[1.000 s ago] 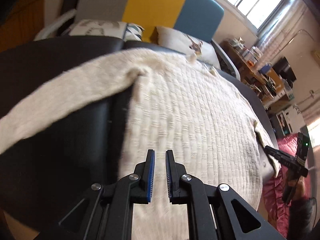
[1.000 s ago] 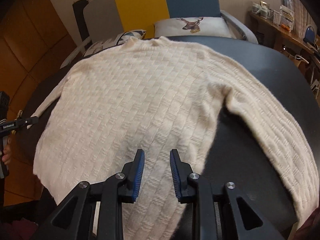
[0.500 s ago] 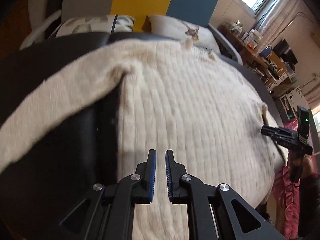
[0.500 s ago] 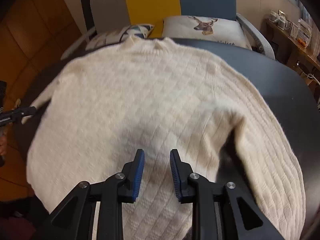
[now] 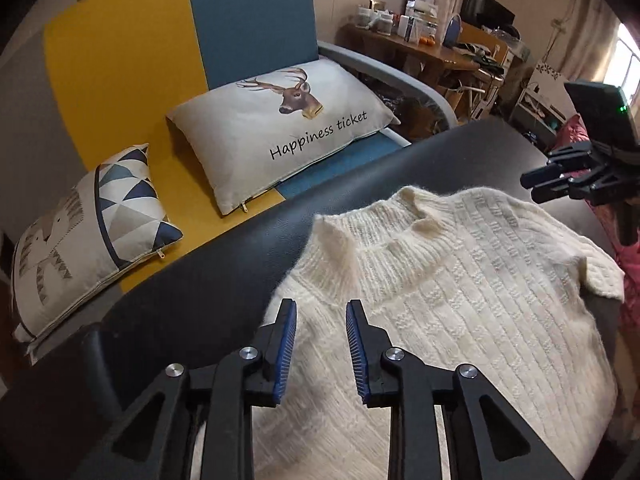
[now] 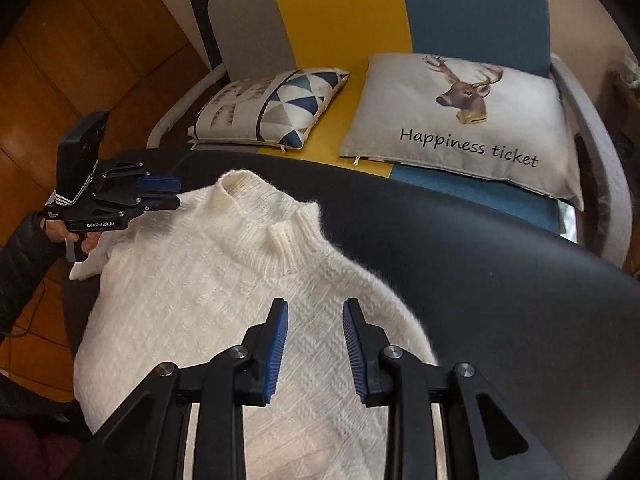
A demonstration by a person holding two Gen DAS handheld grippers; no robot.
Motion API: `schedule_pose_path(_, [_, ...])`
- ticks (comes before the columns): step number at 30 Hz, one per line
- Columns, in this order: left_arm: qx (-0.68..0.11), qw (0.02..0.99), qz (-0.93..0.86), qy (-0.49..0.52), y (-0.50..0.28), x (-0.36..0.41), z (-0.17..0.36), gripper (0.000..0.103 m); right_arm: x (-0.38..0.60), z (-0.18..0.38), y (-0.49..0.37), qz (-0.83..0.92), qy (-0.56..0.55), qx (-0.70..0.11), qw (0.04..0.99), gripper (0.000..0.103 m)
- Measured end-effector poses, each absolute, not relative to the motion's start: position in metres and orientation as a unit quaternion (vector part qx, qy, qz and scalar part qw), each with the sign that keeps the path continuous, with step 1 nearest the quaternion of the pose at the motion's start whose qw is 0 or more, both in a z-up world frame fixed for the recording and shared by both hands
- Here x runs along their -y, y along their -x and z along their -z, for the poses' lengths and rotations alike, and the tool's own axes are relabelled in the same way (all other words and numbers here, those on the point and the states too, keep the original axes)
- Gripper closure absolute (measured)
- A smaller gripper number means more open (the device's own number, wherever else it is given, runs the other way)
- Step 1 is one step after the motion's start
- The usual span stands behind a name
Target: Fold clothes
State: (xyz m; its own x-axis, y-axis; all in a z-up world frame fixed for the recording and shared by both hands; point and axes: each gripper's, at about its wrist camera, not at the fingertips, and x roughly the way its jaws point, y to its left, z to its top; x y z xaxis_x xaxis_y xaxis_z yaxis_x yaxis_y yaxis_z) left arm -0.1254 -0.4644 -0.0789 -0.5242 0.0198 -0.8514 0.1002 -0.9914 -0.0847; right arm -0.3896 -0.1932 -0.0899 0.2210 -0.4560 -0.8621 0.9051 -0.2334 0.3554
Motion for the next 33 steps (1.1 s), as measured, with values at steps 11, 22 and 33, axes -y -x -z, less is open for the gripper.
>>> schedule_pose_path(11, [-0.113,-0.051,0.849,-0.514,0.148,0.484,0.106,0.051,0.239,0.135,0.399,0.501,-0.559,-0.29,0.593,0.061])
schedule_pose_path(22, [-0.093,0.037,0.899,-0.426,0.098,0.448,0.086,0.093,0.244,0.102,0.319,0.59,-0.395,-0.441,0.549,0.096])
schedule_pose_path(33, [-0.091,0.146,0.88,-0.443,0.123,0.465,0.119,0.09,0.254,0.133,0.348,0.681,-0.373,-0.453,0.438,0.103])
